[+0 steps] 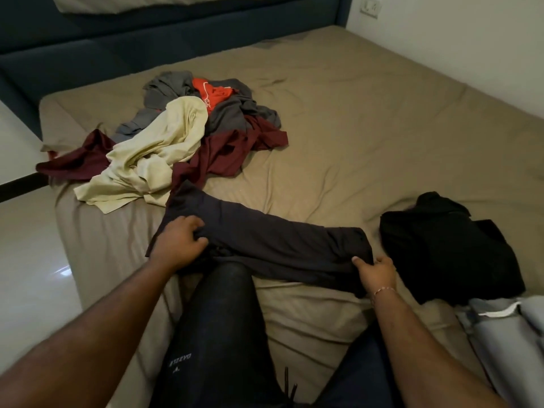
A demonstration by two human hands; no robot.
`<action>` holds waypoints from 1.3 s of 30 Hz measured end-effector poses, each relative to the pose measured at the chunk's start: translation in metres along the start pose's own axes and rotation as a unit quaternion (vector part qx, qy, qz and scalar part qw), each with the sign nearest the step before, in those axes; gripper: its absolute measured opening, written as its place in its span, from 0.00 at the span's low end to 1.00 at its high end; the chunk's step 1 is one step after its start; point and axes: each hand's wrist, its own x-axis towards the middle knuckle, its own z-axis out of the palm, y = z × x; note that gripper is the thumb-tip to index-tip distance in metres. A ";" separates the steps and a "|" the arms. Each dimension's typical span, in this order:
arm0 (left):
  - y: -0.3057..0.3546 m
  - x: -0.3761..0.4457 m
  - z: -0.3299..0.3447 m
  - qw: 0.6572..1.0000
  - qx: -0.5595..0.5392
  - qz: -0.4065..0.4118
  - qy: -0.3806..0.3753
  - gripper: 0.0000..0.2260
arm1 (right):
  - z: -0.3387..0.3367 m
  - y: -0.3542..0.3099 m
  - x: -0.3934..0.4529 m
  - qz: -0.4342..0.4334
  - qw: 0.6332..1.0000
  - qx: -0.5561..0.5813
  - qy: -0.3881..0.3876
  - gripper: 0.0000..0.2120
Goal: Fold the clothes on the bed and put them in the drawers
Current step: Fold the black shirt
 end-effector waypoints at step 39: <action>0.148 0.012 0.128 0.969 -0.104 0.039 -0.219 0.37 | 0.093 -0.053 -0.029 0.070 0.923 0.318 -0.203 0.12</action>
